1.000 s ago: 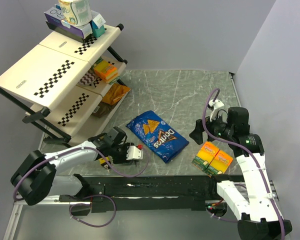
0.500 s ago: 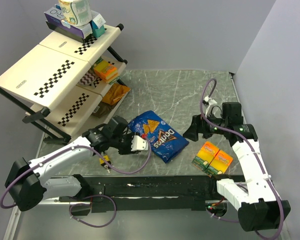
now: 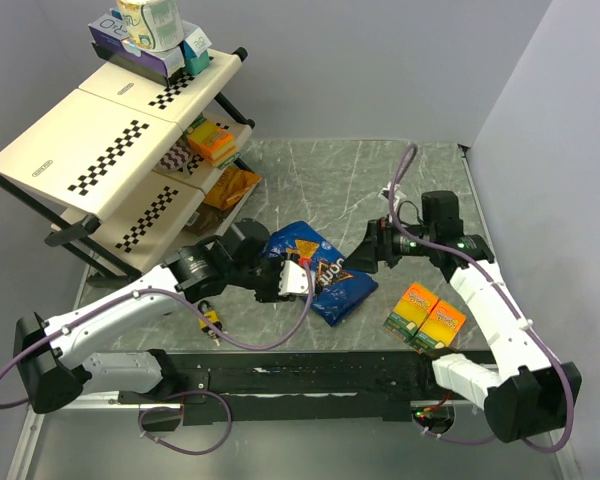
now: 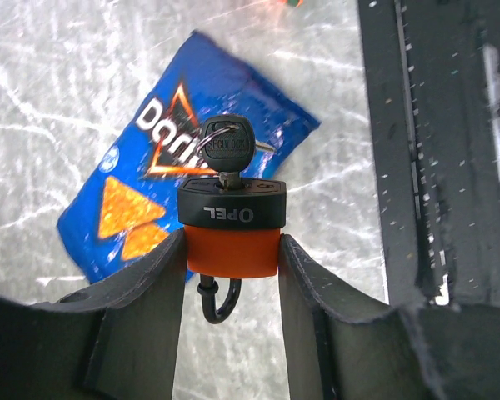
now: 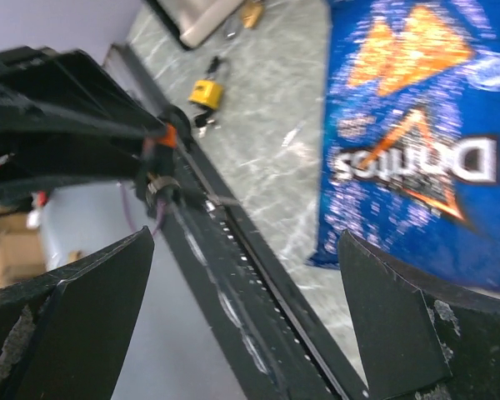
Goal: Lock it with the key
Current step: Pick up the lock from the center of the board.
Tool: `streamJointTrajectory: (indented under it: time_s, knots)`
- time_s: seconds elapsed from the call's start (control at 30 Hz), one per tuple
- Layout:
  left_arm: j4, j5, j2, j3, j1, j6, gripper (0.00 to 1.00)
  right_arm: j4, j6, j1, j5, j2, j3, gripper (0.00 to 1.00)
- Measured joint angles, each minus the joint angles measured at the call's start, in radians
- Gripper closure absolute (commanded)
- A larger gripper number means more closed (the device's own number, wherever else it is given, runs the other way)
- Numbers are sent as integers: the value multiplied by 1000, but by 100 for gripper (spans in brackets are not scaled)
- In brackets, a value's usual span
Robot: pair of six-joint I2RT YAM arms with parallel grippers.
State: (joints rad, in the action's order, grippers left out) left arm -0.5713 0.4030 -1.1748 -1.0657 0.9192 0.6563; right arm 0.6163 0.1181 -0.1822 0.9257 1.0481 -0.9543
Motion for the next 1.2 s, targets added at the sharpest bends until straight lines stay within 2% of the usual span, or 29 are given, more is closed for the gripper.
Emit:
streamJointTrajectory:
  time_s: [0.17, 0.53, 0.87, 0.97, 1.2]
  knots:
    - [-2, -7, -34, -25, 36, -19, 78, -85, 64, -97, 46, 65, 0, 1]
    - [9, -79, -35, -29, 105, 7, 79, -257, 214, -221, 129, 159, 45, 11]
    - [22, -133, -34, -29, 140, 39, 81, -356, 289, -282, 180, 217, 47, 39]
    - [14, -143, -34, -29, 141, 40, 82, -400, 320, -290, 204, 225, 61, 42]
    - [51, -171, -34, -26, 145, 42, 83, -452, 384, -308, 257, 235, 109, 41]
